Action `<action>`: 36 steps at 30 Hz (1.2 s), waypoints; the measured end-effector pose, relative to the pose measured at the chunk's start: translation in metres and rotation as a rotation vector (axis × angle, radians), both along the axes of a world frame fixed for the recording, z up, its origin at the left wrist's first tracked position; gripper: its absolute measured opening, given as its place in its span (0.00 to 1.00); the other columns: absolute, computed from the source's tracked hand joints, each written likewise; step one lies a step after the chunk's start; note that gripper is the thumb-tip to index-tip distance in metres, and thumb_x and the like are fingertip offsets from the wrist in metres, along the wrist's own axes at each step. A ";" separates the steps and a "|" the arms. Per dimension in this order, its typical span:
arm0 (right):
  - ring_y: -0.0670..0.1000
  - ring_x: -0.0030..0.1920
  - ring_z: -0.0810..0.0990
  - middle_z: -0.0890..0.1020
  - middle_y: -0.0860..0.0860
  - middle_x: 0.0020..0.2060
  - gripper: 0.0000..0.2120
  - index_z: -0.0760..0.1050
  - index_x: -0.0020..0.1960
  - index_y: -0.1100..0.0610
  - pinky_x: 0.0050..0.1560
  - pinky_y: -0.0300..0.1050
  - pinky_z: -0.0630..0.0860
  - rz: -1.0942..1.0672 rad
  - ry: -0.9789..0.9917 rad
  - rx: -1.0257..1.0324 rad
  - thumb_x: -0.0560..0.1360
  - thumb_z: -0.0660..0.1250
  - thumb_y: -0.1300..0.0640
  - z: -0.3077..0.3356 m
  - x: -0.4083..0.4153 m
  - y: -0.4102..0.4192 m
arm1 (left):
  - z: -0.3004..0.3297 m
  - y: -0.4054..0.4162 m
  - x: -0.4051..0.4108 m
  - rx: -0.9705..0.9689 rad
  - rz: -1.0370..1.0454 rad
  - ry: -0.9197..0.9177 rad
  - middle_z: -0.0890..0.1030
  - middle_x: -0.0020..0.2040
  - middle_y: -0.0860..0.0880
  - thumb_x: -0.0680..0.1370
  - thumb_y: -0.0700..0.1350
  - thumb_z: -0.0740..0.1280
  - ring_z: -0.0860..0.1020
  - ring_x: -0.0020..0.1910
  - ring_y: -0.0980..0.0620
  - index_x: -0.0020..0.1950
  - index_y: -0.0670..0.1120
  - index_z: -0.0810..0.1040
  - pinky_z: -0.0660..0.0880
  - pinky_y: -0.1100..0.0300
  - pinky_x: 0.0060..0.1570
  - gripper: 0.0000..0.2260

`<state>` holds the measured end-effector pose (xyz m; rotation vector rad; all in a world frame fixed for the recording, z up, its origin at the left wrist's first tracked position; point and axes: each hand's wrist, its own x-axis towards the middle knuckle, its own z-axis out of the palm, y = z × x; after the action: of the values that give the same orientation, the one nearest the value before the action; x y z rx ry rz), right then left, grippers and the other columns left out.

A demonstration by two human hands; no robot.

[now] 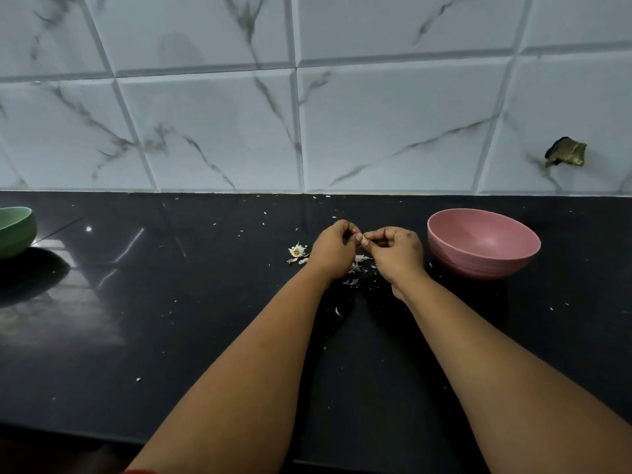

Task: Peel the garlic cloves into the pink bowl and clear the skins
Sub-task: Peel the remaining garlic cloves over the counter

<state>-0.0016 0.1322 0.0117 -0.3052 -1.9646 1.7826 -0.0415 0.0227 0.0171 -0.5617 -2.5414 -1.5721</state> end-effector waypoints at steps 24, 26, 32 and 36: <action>0.48 0.40 0.79 0.81 0.54 0.40 0.08 0.78 0.46 0.60 0.44 0.37 0.77 0.214 -0.020 -0.596 0.78 0.62 0.68 0.015 0.001 -0.008 | 0.003 0.007 0.009 -0.055 0.044 0.197 0.76 0.51 0.49 0.82 0.44 0.59 0.74 0.46 0.52 0.51 0.46 0.72 0.67 0.59 0.45 0.04; 0.47 0.40 0.80 0.81 0.53 0.40 0.08 0.78 0.46 0.60 0.40 0.35 0.77 0.219 -0.038 -0.663 0.79 0.61 0.67 0.017 0.002 -0.009 | 0.003 0.007 0.009 -0.058 0.042 0.211 0.76 0.50 0.50 0.82 0.44 0.59 0.74 0.46 0.52 0.52 0.46 0.72 0.68 0.59 0.45 0.04; 0.45 0.38 0.80 0.83 0.51 0.37 0.06 0.78 0.48 0.61 0.38 0.34 0.78 0.258 -0.050 -0.793 0.79 0.63 0.64 0.020 0.005 -0.004 | 0.008 0.006 0.010 -0.011 0.041 0.198 0.76 0.50 0.51 0.81 0.43 0.60 0.73 0.43 0.56 0.51 0.47 0.72 0.67 0.64 0.41 0.03; 0.43 0.36 0.81 0.83 0.51 0.37 0.04 0.79 0.47 0.60 0.36 0.33 0.78 0.304 -0.061 -0.766 0.77 0.66 0.61 0.021 0.005 0.003 | 0.008 0.002 0.005 0.052 -0.048 0.185 0.78 0.47 0.49 0.81 0.42 0.61 0.74 0.39 0.56 0.48 0.48 0.72 0.69 0.62 0.40 0.02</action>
<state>0.0038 0.1351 0.0323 -0.3109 -1.3271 2.7072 -0.0363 0.0249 0.0253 -0.7306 -2.3616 -1.5184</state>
